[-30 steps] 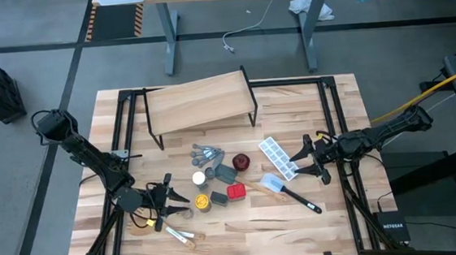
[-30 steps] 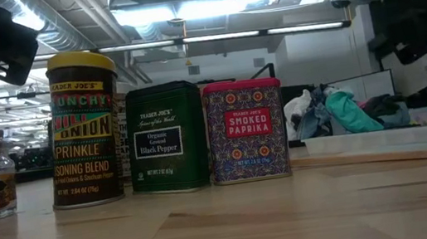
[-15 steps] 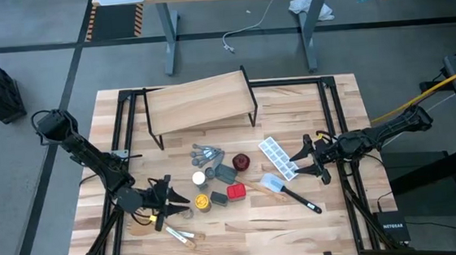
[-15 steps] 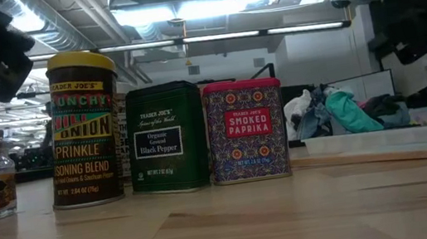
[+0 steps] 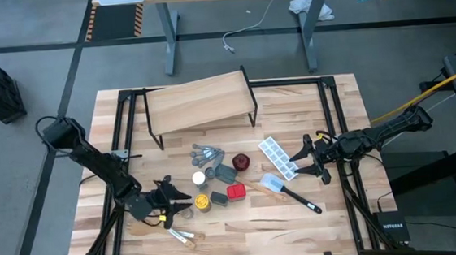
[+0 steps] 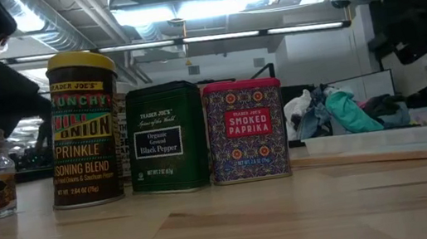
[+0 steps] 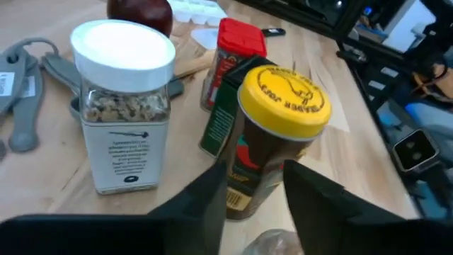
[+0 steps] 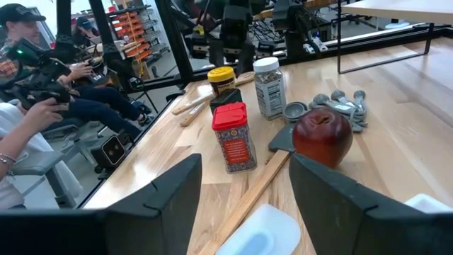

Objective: Shelf spices
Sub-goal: Put the yellow seasoning bottle on the shelf

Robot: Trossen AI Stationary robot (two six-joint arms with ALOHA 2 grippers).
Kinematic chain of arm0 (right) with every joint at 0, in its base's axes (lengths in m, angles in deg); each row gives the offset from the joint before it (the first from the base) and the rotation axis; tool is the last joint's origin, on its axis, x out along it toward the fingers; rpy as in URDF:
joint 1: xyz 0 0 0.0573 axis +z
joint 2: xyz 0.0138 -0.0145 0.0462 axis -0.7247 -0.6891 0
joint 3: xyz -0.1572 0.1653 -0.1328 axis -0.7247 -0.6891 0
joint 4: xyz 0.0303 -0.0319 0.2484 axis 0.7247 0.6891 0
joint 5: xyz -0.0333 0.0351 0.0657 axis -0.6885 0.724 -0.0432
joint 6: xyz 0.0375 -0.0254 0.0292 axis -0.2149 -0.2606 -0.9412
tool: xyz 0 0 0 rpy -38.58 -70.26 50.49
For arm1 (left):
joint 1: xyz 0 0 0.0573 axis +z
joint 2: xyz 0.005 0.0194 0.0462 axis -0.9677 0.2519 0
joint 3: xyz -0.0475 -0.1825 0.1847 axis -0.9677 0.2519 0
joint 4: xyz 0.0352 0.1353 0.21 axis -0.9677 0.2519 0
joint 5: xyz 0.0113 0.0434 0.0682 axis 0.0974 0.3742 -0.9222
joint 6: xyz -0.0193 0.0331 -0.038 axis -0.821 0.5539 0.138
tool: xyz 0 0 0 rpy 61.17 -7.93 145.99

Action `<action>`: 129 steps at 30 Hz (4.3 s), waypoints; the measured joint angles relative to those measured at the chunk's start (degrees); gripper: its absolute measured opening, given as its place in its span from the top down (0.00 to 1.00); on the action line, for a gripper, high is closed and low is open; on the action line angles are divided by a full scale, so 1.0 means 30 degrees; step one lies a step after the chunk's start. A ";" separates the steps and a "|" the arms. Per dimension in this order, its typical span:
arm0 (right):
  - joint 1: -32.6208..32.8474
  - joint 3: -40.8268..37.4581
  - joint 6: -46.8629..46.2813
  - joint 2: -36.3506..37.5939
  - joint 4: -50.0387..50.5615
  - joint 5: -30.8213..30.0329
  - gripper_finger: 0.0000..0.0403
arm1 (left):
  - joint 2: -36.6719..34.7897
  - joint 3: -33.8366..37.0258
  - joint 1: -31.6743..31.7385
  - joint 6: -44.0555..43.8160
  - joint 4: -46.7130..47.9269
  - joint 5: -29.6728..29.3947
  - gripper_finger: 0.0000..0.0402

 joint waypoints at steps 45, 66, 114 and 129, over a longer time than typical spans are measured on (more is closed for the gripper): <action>0.0000 0.0000 0.0000 -0.0007 0.0175 0.0015 0.45 | 0.2724 -0.1772 0.0517 -0.0217 -0.1130 0.0974 0.38; 0.0007 0.0000 0.0000 -0.0007 0.0131 0.0014 0.45 | 0.6135 -0.4408 0.2510 -0.0244 -0.1126 0.0996 0.38; 0.0002 0.0000 0.0003 0.0000 0.0112 0.0003 0.45 | 0.4545 -0.6768 0.1419 0.5540 -0.3068 0.1202 0.60; 0.0001 0.0000 0.0000 0.0000 0.0110 0.0001 0.45 | -0.1704 -0.7198 0.8194 1.0563 0.2827 0.7101 0.60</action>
